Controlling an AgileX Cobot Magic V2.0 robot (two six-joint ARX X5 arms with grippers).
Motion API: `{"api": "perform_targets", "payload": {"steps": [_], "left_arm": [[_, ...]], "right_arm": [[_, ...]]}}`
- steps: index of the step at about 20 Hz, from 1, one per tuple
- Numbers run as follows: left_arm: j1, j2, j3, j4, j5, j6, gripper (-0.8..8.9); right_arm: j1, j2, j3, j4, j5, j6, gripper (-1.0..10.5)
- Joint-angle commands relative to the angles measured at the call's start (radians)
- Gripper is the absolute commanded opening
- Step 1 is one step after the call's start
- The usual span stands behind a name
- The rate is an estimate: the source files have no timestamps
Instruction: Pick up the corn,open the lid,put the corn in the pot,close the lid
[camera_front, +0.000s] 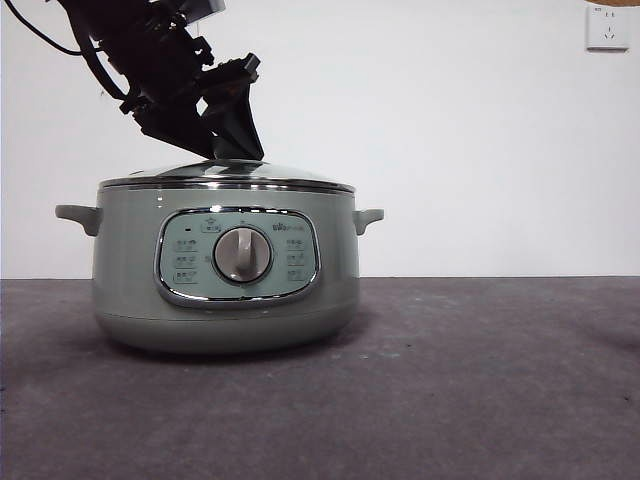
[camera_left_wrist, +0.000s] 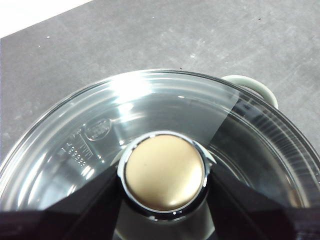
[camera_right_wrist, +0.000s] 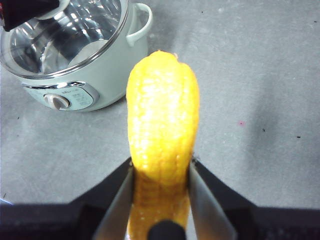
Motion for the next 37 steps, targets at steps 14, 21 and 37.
{"api": "perform_targets", "payload": {"steps": [14, 21, 37], "left_arm": [[0.046, -0.397, -0.002, -0.116, 0.024, -0.039, -0.08], [0.191, -0.711, -0.002, -0.362, 0.002, -0.064, -0.08], [0.295, -1.132, -0.02, -0.765, -0.005, -0.108, -0.08]], "right_arm": [[0.0, 0.067, 0.001, 0.179, -0.074, 0.01, -0.1], [0.004, 0.268, 0.014, 0.433, -0.218, 0.064, -0.1], [0.306, 1.075, 0.729, 0.417, -0.097, 0.007, -0.1]]}}
